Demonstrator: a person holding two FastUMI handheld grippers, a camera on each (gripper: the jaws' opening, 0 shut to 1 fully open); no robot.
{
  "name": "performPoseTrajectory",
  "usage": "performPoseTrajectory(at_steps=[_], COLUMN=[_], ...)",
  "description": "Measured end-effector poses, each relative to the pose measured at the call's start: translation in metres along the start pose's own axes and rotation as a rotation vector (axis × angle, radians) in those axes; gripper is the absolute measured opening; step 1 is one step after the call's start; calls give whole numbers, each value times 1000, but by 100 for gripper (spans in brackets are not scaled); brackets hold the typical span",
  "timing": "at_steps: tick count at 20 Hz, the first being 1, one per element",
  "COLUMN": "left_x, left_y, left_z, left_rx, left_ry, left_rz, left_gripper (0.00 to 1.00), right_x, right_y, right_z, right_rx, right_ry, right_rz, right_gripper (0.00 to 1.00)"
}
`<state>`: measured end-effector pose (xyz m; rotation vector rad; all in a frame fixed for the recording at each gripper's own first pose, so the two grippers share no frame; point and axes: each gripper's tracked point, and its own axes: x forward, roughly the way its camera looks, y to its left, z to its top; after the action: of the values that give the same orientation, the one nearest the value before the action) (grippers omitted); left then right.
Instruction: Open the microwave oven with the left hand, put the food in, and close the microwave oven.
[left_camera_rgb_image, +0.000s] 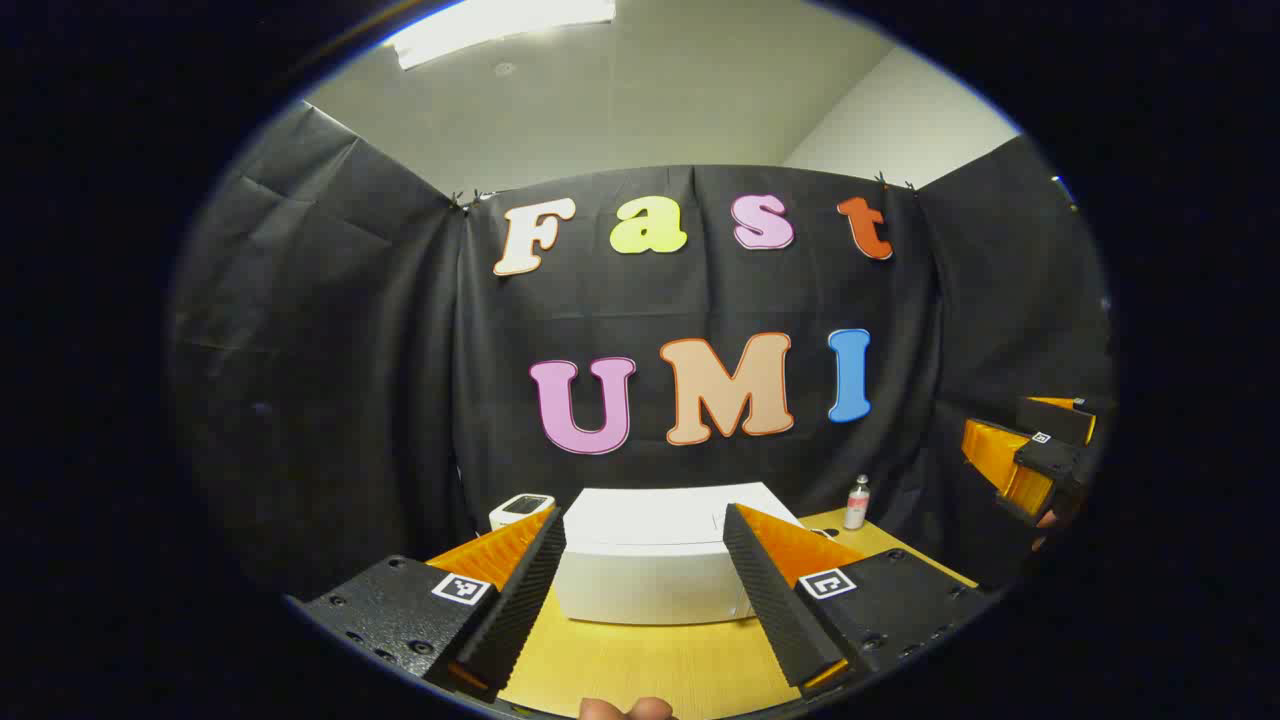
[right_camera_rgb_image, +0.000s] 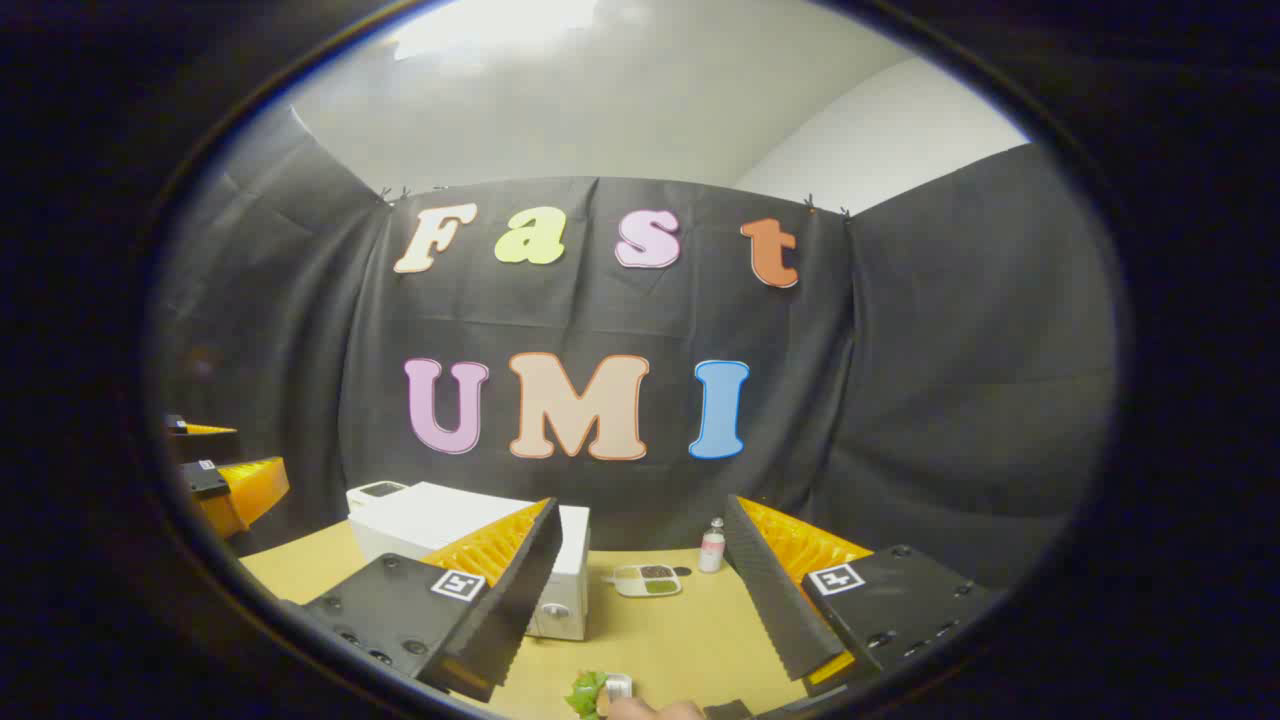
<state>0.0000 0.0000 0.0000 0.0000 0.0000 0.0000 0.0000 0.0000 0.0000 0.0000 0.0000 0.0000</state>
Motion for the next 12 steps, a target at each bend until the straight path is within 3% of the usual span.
performPoseTrajectory(at_steps=[3, 4, 5, 11, 12], left_x=[4, 5, 6, 12, 14], left_y=[1, 0, 1, 5, 3], left_z=[4, 4, 3, -5, -10], left_rx=[21, 23, 22, 6, 5], left_ry=[-8, -7, -2, 7, 11], left_rz=[3, 6, 9, 24, 23], left_gripper=[96, 99, 99, 99, 96], right_x=[3, 4, 6, 14, 15], right_y=[3, 3, 4, 8, 8], right_z=[-3, -1, 1, 0, -2], right_rx=[4, 5, 5, -1, -4], right_ry=[4, -1, -7, -18, -14], right_rz=[18, 22, 25, 55, 59], right_gripper=[96, 100, 96, 95, 100])
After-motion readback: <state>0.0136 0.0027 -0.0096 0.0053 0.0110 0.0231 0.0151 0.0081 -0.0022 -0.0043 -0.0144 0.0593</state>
